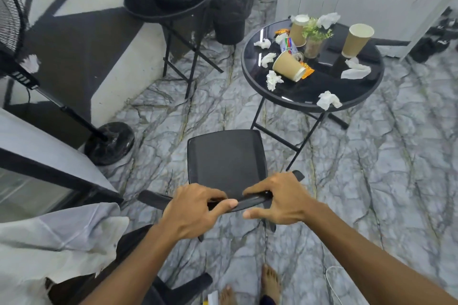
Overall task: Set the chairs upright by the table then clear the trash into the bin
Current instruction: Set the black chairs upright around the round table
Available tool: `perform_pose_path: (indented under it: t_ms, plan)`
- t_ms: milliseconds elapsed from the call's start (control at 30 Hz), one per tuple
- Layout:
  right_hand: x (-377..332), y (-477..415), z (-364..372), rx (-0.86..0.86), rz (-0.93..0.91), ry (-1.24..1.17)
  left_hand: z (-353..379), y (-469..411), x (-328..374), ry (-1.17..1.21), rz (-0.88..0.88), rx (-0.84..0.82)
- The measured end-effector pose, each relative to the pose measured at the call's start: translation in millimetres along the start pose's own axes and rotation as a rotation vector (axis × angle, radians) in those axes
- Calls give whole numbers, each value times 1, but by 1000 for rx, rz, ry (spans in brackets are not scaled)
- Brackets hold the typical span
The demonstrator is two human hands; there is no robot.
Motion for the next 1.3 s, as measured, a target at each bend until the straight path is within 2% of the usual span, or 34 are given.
perform_pose_path:
  t_ms: [100, 333, 500, 633, 733, 867, 1000, 1067, 1300]
  plan:
    - [1, 3, -1, 34, 78, 57, 5, 3, 2, -51, 64, -62]
    - [-25, 39, 8, 223, 62, 94, 17, 31, 8, -79, 199, -94]
    - [-35, 77, 29, 280, 127, 136, 28, 60, 20, -43, 281, -150]
    - [-31, 77, 16, 419, 178, 167, 18, 37, 20, -89, 310, -98]
    - [-20, 66, 9, 367, 238, 159, 16, 19, 23, -91, 370, -119]
    - [-23, 62, 17, 235, 205, 186, 17, 28, 19, -137, 409, -148]
    - [-19, 60, 22, 180, 208, 272, 10, 33, -14, -261, 296, -107]
    - [-17, 62, 20, 228, 228, 293, 6, 26, -12, -259, 321, -85]
    - [-13, 88, 10, 488, 415, 197, -9, -17, 20, -315, 569, -97]
Point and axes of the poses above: each hand's wrist, its own y-axis away from the middle knuckle, its own z-axis out of the palm, x = y × z, the point moved 10 cm from there along -y, towards the middle knuckle, and after that the axes turned 1 degree about x, right-handed, at the moved point
